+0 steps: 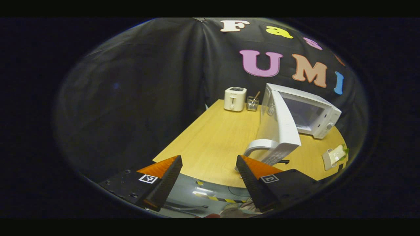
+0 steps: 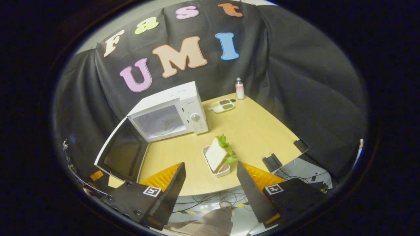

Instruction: Open the microwave oven with the left hand, put the food in, and close the microwave oven.

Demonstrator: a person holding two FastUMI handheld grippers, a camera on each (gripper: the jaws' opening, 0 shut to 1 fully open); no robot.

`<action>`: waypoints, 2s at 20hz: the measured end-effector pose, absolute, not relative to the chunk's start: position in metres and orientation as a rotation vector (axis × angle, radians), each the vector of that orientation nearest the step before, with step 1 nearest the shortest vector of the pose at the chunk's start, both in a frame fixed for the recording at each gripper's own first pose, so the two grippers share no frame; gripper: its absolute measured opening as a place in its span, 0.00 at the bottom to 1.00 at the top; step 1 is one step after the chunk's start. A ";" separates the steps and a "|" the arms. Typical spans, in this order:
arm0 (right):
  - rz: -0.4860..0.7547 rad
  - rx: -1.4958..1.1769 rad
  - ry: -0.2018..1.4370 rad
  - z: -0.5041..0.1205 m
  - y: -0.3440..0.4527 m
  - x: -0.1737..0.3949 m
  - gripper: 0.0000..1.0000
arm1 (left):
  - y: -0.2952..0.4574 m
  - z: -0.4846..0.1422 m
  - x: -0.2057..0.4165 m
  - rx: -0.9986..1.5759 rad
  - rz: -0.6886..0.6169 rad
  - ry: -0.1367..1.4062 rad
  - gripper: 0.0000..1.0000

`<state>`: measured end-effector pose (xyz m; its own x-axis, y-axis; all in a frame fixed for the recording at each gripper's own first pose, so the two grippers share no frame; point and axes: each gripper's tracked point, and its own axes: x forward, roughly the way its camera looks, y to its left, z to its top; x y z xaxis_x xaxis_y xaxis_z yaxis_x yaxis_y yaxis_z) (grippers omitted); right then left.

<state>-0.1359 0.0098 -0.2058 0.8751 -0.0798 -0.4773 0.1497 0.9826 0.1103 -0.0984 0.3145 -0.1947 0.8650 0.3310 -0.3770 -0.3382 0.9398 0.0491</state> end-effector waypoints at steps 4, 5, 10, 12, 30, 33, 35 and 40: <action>-0.070 0.179 0.627 -0.228 -0.010 -0.098 0.92 | 0.318 -0.166 -0.113 -0.030 0.461 0.333 0.95; -0.056 0.190 0.658 -0.233 -0.014 -0.087 0.92 | 0.316 -0.157 -0.114 -0.024 0.480 0.310 0.95; -0.010 0.214 0.921 -0.278 -0.036 -0.059 0.99 | 0.300 -0.121 -0.117 -0.062 0.554 0.231 0.97; 0.024 0.219 0.986 -0.293 -0.039 -0.045 0.99 | 0.285 -0.106 -0.111 -0.092 0.558 0.192 0.95; 0.144 0.356 1.200 -0.362 -0.030 0.020 0.92 | 0.228 -0.066 -0.081 -0.139 0.583 0.118 0.94; 0.138 0.396 1.210 -0.366 -0.028 0.025 0.75 | 0.224 -0.071 -0.076 -0.141 0.578 0.135 0.96; 0.143 0.421 1.215 -0.367 -0.024 0.023 0.58 | 0.224 -0.071 -0.075 -0.143 0.579 0.138 0.96; 0.156 0.491 1.166 -0.351 -0.017 0.029 0.49 | 0.221 -0.079 -0.079 -0.164 0.575 0.161 0.96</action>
<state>0.0289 -0.0167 -0.3511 0.3970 0.3665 -0.8415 0.1330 0.8842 0.4479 -0.0788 0.2205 -0.0793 0.8271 0.5265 -0.1968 -0.5521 0.8267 -0.1087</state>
